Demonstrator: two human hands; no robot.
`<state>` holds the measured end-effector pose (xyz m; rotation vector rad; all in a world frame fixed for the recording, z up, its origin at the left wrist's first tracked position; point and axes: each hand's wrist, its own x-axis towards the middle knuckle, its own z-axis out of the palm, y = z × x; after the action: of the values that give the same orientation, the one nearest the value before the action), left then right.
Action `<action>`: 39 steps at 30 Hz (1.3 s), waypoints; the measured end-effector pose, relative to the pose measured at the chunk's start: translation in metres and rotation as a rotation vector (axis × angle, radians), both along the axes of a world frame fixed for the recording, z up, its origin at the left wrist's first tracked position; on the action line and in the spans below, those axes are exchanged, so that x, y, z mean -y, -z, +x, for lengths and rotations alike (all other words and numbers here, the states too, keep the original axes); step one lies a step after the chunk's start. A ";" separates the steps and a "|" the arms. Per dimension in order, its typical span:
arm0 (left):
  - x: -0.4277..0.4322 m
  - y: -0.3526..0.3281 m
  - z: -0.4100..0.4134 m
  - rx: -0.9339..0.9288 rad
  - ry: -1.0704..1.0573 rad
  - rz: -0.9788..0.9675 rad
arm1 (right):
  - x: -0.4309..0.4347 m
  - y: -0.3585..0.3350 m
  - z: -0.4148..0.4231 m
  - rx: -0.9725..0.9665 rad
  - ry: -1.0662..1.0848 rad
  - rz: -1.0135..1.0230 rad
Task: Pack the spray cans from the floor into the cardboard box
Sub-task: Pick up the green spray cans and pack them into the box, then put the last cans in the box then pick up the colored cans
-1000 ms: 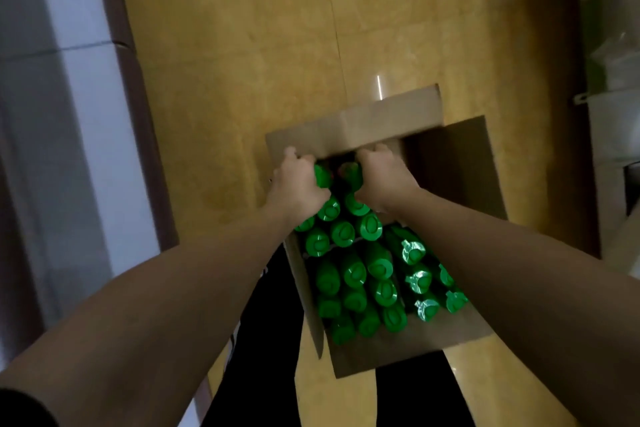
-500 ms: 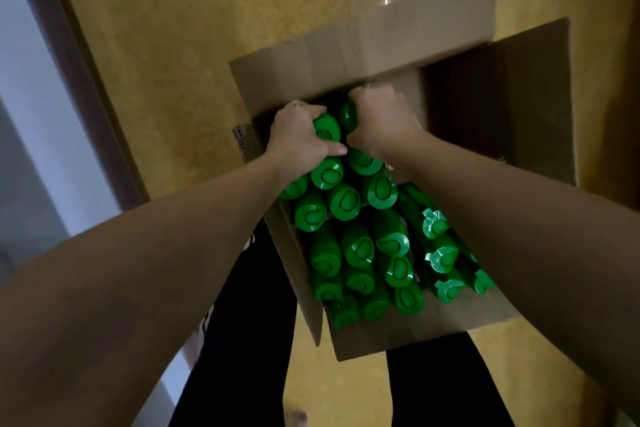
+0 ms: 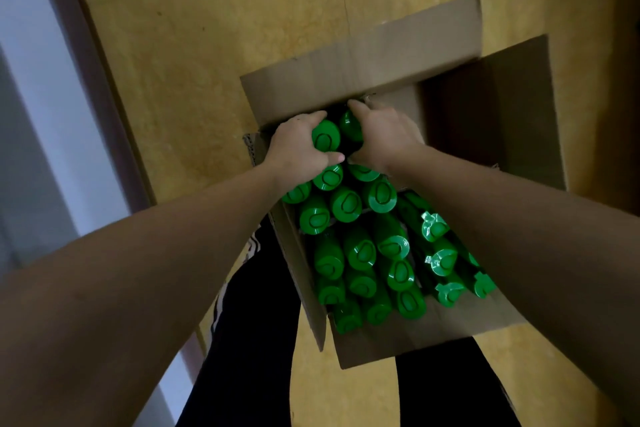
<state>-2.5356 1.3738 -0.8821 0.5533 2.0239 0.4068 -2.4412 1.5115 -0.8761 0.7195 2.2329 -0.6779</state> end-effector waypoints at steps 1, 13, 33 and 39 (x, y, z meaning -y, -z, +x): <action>-0.002 -0.009 -0.001 -0.025 0.010 0.001 | -0.001 -0.007 0.001 -0.009 0.006 0.001; -0.072 -0.279 -0.033 -0.431 -0.019 0.141 | -0.075 -0.296 -0.025 -0.258 -0.100 0.300; 0.057 -0.839 0.008 -1.225 -0.272 0.425 | 0.045 -0.834 0.008 -0.989 -0.354 0.637; 0.116 -0.875 0.025 -1.317 -0.237 0.401 | 0.087 -0.886 0.027 -1.022 -0.360 0.693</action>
<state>-2.5105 1.2580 -0.0068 0.9842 3.3197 0.7065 -2.4145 1.4243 0.0098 0.2268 3.4977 -0.0187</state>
